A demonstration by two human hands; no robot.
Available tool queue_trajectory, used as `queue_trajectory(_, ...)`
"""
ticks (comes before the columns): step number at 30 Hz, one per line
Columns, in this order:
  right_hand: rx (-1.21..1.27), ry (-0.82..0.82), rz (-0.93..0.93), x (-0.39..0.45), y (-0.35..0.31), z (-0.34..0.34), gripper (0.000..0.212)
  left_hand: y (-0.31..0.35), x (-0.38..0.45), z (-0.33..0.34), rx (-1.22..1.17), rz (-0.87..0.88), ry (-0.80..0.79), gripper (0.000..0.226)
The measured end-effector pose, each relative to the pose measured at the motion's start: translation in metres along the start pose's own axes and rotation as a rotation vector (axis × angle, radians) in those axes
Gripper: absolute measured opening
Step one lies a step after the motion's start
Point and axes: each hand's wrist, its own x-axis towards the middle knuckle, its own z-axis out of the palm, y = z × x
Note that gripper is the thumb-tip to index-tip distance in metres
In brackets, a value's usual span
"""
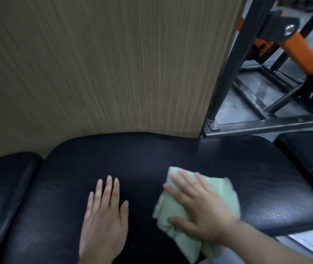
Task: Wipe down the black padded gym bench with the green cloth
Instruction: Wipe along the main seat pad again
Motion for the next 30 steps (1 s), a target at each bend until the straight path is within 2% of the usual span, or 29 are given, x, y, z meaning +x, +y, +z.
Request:
queue_trajectory(2, 0.016, 0.014, 0.125, -0.014, 0.036, -0.003, 0.073, 0.001, 0.0, -0.001, 0.011, 0.001, 0.009, 0.064)
queue_trajectory(5, 0.037, 0.012, 0.435, -0.021, 0.071, -0.011, 0.083, 0.003, 0.0, 0.0, 0.013, -0.003, 0.021, 0.063)
queue_trajectory(8, 0.033, -0.042, 0.657, -0.006, 0.061, -0.016, 0.084, 0.004, 0.0, 0.001, 0.015, 0.006, 0.034, 0.064)
queue_trajectory(10, 0.036, -0.046, 0.742, 0.009, 0.035, -0.015, 0.086, 0.005, 0.0, 0.0, 0.019, 0.008, 0.037, 0.064)
queue_trajectory(12, 0.037, -0.039, 0.68, 0.026, -0.001, -0.01, 0.087, 0.006, 0.001, 0.0, 0.017, 0.005, 0.035, 0.065)
queue_trajectory(14, 0.022, 0.016, 0.515, 0.038, -0.037, -0.002, 0.088, 0.006, 0.002, -0.001, 0.016, 0.005, 0.03, 0.065)
queue_trajectory(16, 0.037, 0.029, 0.349, 0.039, -0.057, 0.001, 0.076, 0.006, 0.002, -0.001, 0.024, 0.012, 0.032, 0.064)
queue_trajectory(20, -0.018, 0.0, -0.033, 0.002, -0.028, -0.002, 0.064, 0.006, 0.002, -0.003, 0.003, 0.01, 0.026, 0.062)
queue_trajectory(21, -0.03, -0.006, -0.068, -0.01, -0.011, -0.003, 0.063, 0.006, 0.002, -0.003, 0.0, 0.009, 0.017, 0.064)
queue_trajectory(23, -0.021, -0.033, 0.037, -0.031, 0.027, -0.008, 0.066, 0.007, 0.0, -0.004, -0.004, 0.017, 0.001, 0.066)
queue_trajectory(26, 0.038, -0.02, 0.374, -0.042, 0.07, -0.014, 0.076, 0.016, 0.0, -0.005, -0.02, -0.017, -0.007, 0.069)
queue_trajectory(30, 0.053, -0.016, 0.72, -0.015, 0.063, -0.016, 0.076, 0.06, 0.005, -0.001, -0.068, -0.073, -0.028, 0.072)
